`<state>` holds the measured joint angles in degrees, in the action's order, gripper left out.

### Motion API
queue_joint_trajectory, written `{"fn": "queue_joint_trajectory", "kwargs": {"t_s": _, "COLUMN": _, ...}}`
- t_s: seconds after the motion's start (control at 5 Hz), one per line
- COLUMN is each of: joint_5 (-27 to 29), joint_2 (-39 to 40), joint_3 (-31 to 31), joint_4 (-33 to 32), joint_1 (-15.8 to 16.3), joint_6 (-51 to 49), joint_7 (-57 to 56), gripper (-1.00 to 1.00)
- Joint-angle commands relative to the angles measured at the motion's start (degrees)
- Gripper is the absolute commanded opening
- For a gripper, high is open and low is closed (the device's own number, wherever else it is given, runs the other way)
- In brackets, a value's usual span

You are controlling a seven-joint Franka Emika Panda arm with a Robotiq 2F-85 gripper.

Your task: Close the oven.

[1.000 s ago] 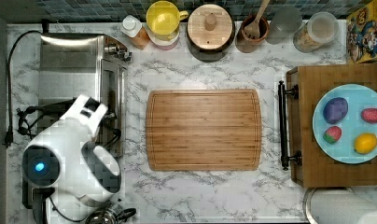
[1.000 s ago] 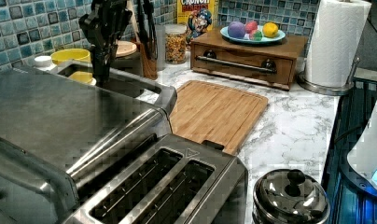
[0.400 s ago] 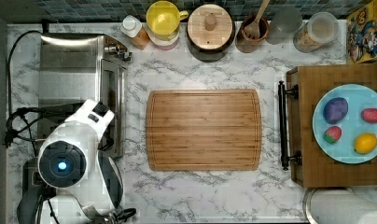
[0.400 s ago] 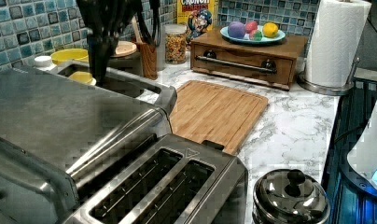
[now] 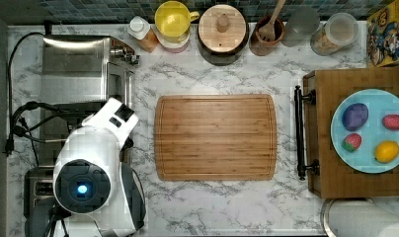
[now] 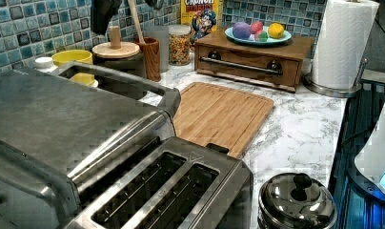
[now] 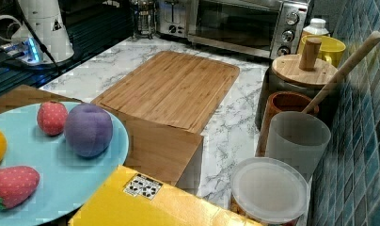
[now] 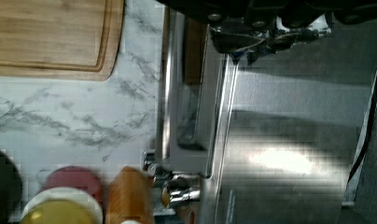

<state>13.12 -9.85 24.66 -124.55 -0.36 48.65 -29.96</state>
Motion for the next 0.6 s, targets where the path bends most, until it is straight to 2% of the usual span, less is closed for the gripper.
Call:
{"fn": "queue_joint_trajectory", "kwargs": {"t_s": 0.2, "joint_5": 0.2, "joint_2": 0.2, "joint_3": -1.2, "joint_4": 2.4, "joint_1": 0.7, "joint_6": -0.3, "joint_7": -1.0, "gripper": -1.00}}
{"fn": "queue_joint_trajectory", "kwargs": {"t_s": 0.6, "joint_5": 0.2, "joint_2": 0.1, "joint_3": -1.1, "joint_4": 2.4, "joint_1": 0.6, "joint_6": -0.3, "joint_7": -1.0, "gripper": -1.00}}
